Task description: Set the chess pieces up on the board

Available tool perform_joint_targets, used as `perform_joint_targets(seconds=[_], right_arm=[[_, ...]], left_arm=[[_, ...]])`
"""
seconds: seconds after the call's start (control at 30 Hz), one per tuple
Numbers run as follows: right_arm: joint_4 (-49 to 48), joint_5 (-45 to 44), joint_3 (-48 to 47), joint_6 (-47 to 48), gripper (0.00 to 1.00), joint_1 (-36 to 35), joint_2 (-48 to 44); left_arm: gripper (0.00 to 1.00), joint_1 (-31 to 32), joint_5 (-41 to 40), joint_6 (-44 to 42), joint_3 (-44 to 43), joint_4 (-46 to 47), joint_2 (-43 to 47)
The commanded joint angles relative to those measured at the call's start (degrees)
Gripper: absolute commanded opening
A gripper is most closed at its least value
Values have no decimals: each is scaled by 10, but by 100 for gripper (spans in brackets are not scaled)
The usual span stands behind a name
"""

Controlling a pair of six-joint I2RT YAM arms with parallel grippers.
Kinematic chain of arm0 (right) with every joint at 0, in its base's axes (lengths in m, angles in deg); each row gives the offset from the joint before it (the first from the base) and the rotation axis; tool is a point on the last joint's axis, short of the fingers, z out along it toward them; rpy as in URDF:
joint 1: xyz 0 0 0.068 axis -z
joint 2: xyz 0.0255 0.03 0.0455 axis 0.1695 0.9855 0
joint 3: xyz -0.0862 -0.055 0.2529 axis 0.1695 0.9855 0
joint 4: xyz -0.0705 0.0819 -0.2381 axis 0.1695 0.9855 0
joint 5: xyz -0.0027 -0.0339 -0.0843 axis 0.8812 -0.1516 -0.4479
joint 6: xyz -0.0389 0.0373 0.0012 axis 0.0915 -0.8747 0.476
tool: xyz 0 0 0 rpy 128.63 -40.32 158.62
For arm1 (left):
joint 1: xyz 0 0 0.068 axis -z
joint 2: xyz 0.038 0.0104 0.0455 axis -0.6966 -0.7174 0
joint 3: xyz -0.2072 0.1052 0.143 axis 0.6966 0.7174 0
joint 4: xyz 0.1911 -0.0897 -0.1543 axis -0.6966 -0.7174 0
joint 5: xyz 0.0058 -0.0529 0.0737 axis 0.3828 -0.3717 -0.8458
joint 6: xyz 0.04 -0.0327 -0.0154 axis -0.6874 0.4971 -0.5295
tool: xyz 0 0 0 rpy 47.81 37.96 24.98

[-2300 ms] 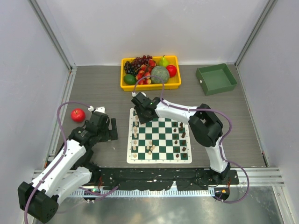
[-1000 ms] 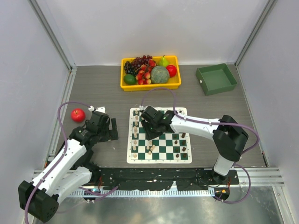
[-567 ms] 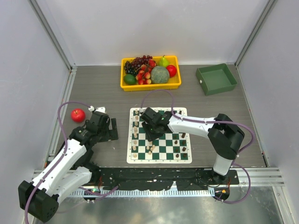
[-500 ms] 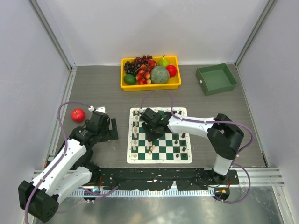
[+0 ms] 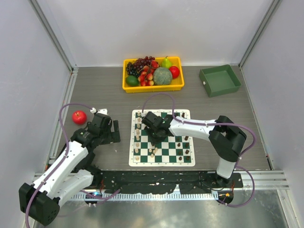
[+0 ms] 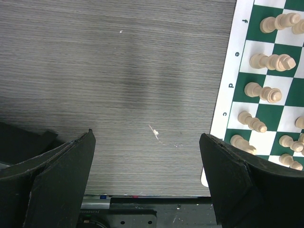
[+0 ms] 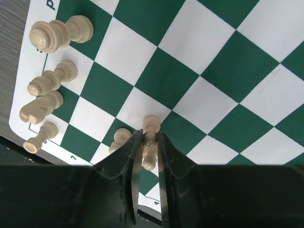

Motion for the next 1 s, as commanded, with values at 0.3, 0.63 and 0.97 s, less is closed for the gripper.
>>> perform_joint_targets(seconds=[0.3,0.63,0.97], right_arm=[[13,-65,-57,11,15,-2,-14],[12,-63,-142,28,16,6,58],[13,-61,-184,37,16,24,100]], left_arm=[[100,-2,-1,2,1,14,11],[100,-2,-8,1,0,7,17],[100,-2,-10,-3,0,6,11]])
